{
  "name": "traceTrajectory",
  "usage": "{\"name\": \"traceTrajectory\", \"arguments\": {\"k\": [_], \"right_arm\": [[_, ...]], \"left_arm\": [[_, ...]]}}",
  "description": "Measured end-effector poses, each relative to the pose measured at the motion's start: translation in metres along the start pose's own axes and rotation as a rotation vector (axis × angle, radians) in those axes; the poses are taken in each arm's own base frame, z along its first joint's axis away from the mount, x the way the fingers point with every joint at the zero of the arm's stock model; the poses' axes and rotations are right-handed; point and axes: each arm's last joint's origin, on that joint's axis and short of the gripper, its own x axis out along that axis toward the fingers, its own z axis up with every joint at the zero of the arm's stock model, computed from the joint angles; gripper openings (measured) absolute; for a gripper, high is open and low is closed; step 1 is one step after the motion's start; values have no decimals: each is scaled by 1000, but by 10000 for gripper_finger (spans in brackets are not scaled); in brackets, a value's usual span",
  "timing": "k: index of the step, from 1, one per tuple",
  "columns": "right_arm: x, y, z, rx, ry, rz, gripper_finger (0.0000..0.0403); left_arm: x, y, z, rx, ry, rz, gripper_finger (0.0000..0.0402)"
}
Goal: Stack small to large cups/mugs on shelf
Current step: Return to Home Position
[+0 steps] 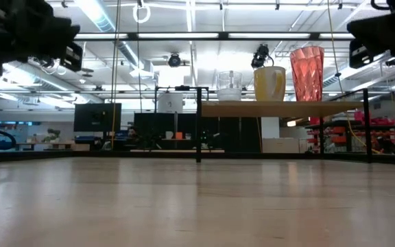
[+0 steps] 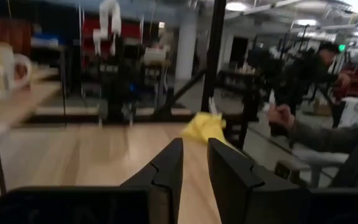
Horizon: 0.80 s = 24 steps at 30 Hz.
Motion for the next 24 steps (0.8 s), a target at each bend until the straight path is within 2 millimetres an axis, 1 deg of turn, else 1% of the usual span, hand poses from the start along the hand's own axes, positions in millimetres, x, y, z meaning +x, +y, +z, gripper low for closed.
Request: {"name": "traceTrajectory", "arguments": {"k": [10, 14, 20, 24], "right_arm": [[0, 1, -11, -13, 111, 5, 16], [1, 1, -12, -20, 124, 6, 16], [1, 1, -13, 21, 131, 3, 16], [1, 1, -13, 20, 131, 3, 16]], "left_arm": [[-2, 2, -21, -39, 171, 30, 91], [-2, 2, -21, -42, 177, 31, 88], [-2, 2, -21, -49, 176, 32, 80], [-2, 2, -21, -51, 176, 32, 82]]}}
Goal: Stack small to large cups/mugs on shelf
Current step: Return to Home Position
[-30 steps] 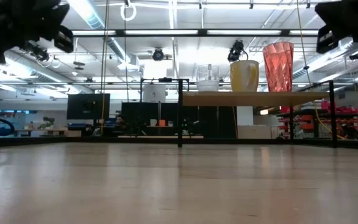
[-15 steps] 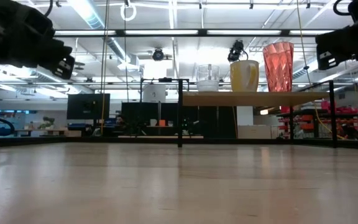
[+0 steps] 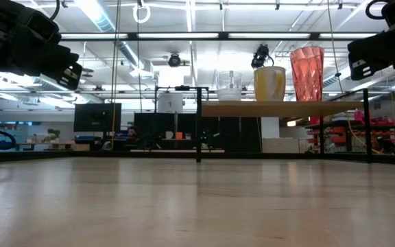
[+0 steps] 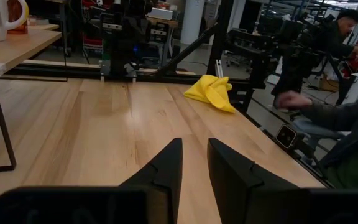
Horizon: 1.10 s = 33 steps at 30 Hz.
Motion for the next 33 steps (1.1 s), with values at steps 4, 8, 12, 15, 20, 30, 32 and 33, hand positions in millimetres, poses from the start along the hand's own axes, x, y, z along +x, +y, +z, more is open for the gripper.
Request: {"name": "traceTrajectory", "arguments": {"k": [4, 8, 12, 15, 20, 30, 32, 33], "right_arm": [[0, 0, 0, 0, -1, 0, 16], [0, 0, 0, -1, 0, 0, 16], [0, 0, 0, -1, 0, 0, 16], [0, 0, 0, -1, 0, 0, 16], [0, 0, 0, -1, 0, 0, 16], [0, 0, 0, -1, 0, 0, 16], [0, 0, 0, -1, 0, 0, 16], [0, 0, 0, -1, -1, 0, 16]], "left_arm": [[0, 0, 0, 0, -1, 0, 88], [0, 0, 0, 1, -1, 0, 91], [0, 0, 0, 0, -1, 0, 88], [0, 0, 0, 0, -1, 0, 84], [0, 0, 0, 0, -1, 0, 80], [0, 0, 0, 0, -1, 0, 91], [0, 0, 0, 0, -1, 0, 91], [0, 0, 0, 0, -1, 0, 90]]}}
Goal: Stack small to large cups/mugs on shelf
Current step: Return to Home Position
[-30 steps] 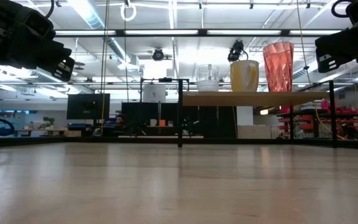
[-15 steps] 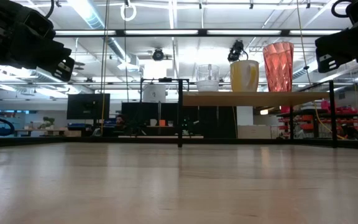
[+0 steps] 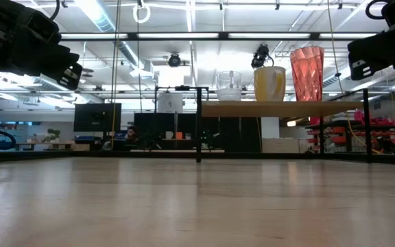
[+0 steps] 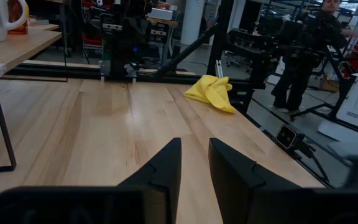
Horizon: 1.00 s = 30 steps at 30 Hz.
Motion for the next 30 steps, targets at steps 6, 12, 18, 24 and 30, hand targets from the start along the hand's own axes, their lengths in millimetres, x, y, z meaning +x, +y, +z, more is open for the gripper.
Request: {"name": "traceTrajectory", "arguments": {"k": [6, 12, 18, 24, 30], "right_arm": [[0, 0, 0, 0, 0, 0, 16], [0, 0, 0, 0, 0, 0, 16], [0, 0, 0, 0, 0, 0, 16], [0, 0, 0, 0, 0, 0, 16], [0, 0, 0, 0, 0, 0, 16]], "left_arm": [[0, 0, 0, 0, 0, 0, 82], [0, 0, 0, 0, 0, 0, 82], [0, 0, 0, 0, 0, 0, 89], [0, 0, 0, 0, 0, 0, 84], [0, 0, 0, 0, 0, 0, 81]]}}
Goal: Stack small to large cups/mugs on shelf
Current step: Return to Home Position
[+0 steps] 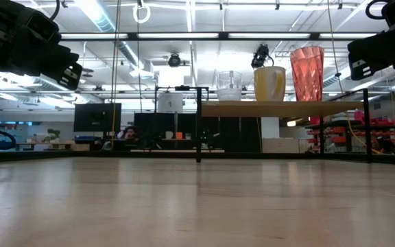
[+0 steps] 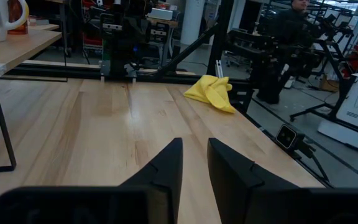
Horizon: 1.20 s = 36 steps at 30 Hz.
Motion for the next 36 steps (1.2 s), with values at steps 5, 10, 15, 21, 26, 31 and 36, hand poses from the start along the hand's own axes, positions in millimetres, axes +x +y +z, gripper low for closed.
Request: {"name": "traceTrajectory", "arguments": {"k": [5, 10, 15, 21, 26, 31, 36], "right_arm": [[0, 0, 0, 0, 0, 0, 16], [0, 0, 0, 0, 0, 0, 16], [0, 0, 0, 0, 0, 0, 16], [0, 0, 0, 0, 0, 0, 16], [0, 0, 0, 0, 0, 0, 16], [0, 0, 0, 0, 0, 0, 16], [0, 0, 0, 0, 0, 0, 16]], "left_arm": [[0, 0, 0, 0, 0, 0, 88], [0, 0, 0, 0, 0, 0, 91], [0, 0, 0, 0, 0, 0, 84], [0, 0, 0, 0, 0, 0, 80], [0, 0, 0, 0, 0, 0, 85], [0, 0, 0, 0, 0, 0, 89], [0, 0, 0, -1, 0, 0, 84]]}}
